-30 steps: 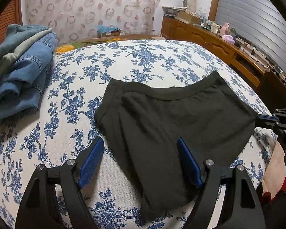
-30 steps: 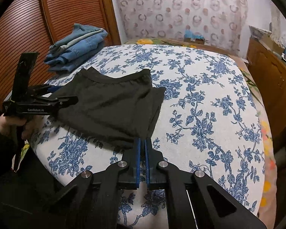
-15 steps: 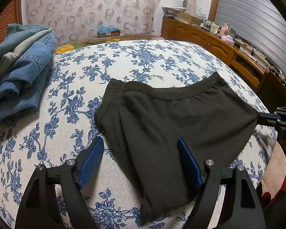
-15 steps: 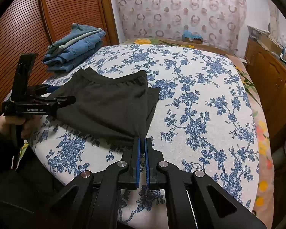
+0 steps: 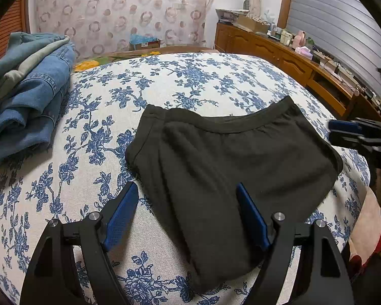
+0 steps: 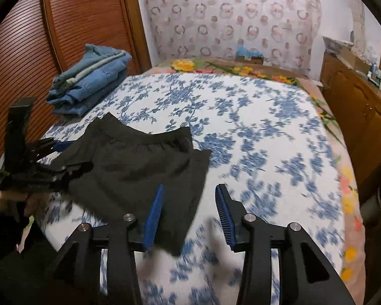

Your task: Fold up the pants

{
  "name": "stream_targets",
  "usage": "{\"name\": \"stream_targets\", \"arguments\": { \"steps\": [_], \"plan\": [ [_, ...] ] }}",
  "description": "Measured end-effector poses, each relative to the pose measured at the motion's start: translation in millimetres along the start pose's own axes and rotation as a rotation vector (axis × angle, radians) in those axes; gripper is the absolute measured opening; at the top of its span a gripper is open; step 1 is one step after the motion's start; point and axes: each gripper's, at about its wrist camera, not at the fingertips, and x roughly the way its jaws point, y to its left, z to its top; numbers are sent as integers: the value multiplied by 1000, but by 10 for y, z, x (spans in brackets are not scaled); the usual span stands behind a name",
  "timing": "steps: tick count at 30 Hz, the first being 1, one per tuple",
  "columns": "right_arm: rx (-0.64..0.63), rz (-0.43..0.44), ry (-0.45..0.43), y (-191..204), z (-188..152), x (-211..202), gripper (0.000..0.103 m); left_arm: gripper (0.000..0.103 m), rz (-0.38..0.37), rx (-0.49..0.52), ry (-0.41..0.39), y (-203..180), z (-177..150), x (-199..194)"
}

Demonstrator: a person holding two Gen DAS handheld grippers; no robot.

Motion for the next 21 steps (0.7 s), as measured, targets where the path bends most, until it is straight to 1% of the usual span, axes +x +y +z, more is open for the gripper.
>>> {"name": "stream_targets", "arguments": {
  "steps": [4, 7, 11, 14, 16, 19, 21],
  "plan": [
    [-12, -17, 34, 81, 68, 264, 45, 80, -1, 2, 1, -1, 1, 3],
    [21, -42, 53, 66, 138, 381, 45, 80, 0, 1, 0, -5, -1, 2],
    [0, -59, 42, 86, 178, 462, 45, 81, 0, 1, 1, -7, -4, 2],
    [-21, -74, 16, 124, 159, 498, 49, 81, 0, -4, -1, -7, -5, -3],
    [-21, -69, -3, 129, 134, 504, 51, 81, -8, -10, -1, 7, 1, -6],
    [-15, -49, -5, 110, 117, 504, 55, 80, -33, -38, -10, 73, 23, -32],
    [-32, -49, -4, 140, 101, 518, 60, 81, -45, -57, -19, 121, 53, -58]
  ]
}}
